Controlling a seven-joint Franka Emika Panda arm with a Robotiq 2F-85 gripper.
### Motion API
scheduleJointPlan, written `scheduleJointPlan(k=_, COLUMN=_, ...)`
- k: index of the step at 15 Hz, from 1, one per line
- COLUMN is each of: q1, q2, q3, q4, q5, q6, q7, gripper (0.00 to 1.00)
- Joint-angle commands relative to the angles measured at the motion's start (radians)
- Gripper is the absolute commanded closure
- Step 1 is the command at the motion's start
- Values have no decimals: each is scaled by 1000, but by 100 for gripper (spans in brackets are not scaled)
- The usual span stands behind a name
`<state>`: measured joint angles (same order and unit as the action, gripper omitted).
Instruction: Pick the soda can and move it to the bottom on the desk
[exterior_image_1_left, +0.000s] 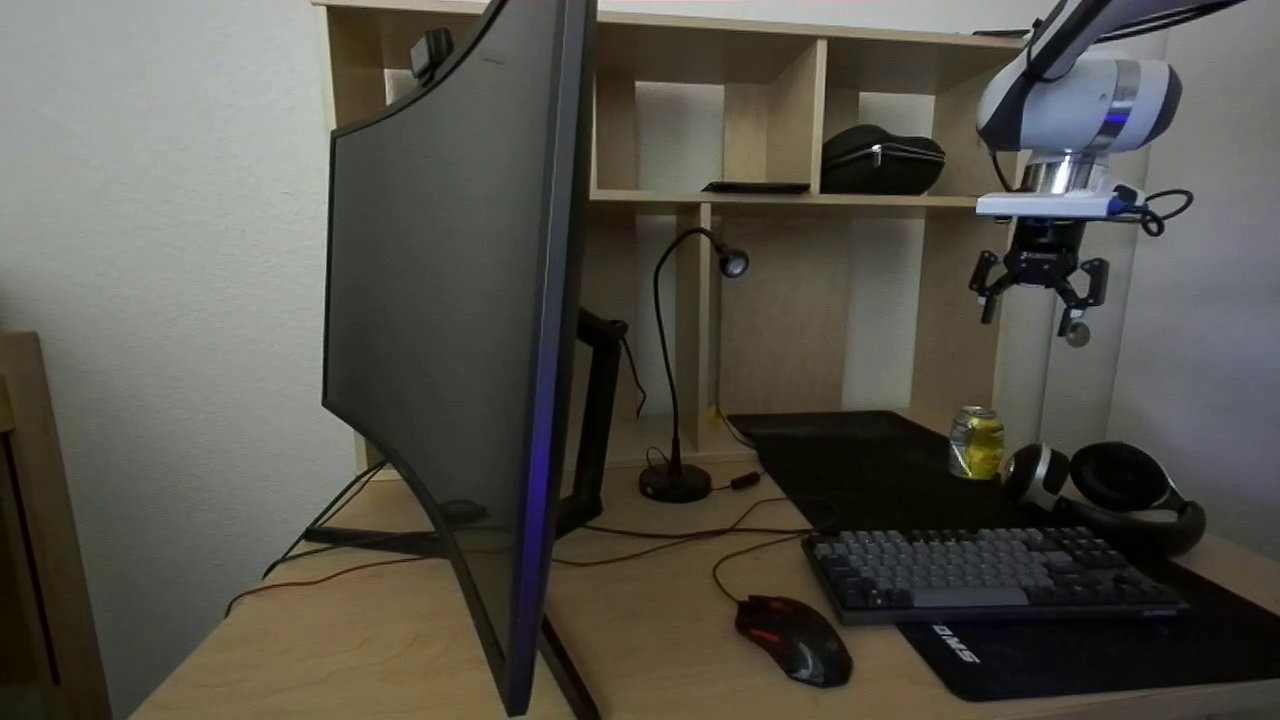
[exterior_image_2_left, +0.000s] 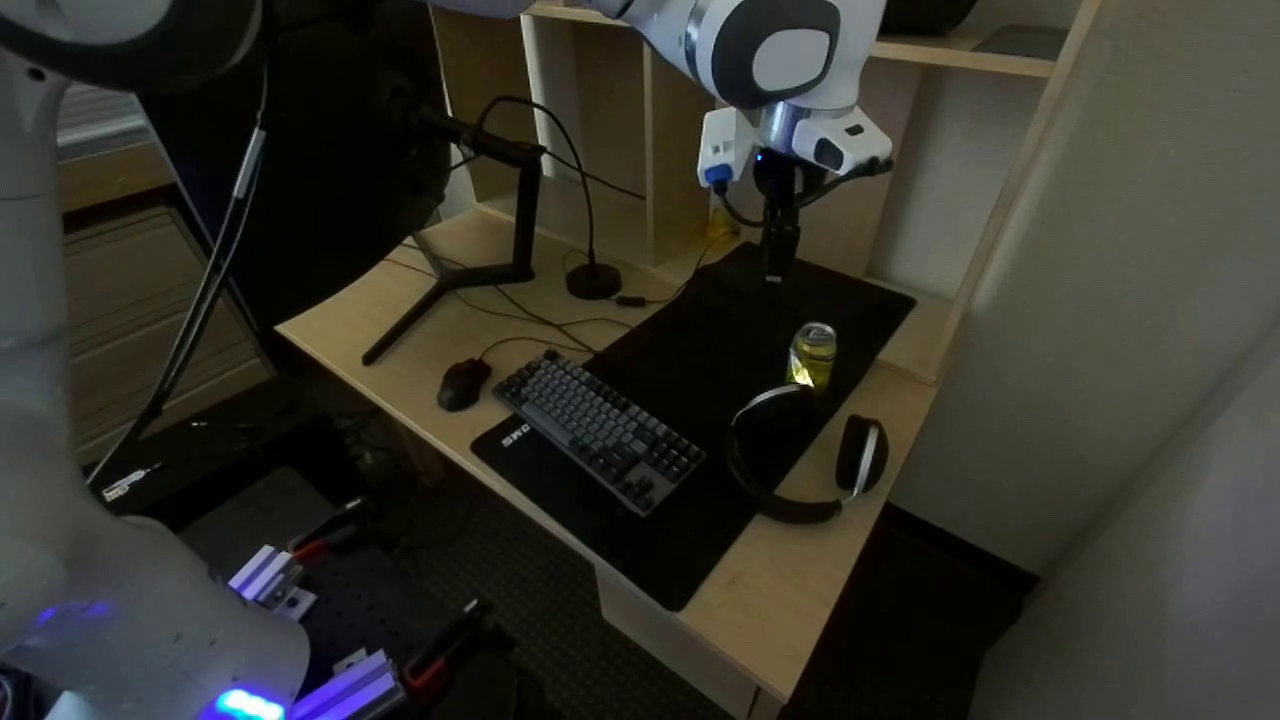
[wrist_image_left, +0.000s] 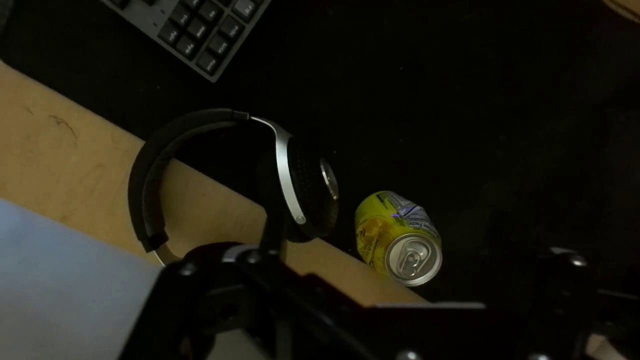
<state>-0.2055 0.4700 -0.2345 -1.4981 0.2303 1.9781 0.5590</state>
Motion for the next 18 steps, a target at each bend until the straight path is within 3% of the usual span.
scheduleJointPlan(k=1, q1=-12, q2=175, q3=0, q4=180, q5=37, q6=-21, q7=201, gripper=0)
scheduleJointPlan(k=6, q1=-43, q2=370, q3=14, q4=408, q5=78, q6=-8, q7=498, gripper=0)
scheduleJointPlan(k=7, q1=-16, q2=291, q3=1, q4=288, q5=49, q6=5, q7=422, gripper=0)
scheduleJointPlan(k=11, q1=-26, q2=359, q3=1, q4=374, q5=57, q6=5, q7=493, gripper=0)
scheduleJointPlan(k=13, q1=-23, q2=431, q3=-13, q4=428, q5=71, q6=17, q7=612, gripper=0)
scheduleJointPlan(k=16, q1=-61, q2=482, q3=21, q4=472, q5=80, q6=27, q7=765, gripper=0)
scheduleJointPlan(k=18, q1=-58, q2=520, q3=0, q4=496, q5=98, q6=74, q7=833, gripper=0)
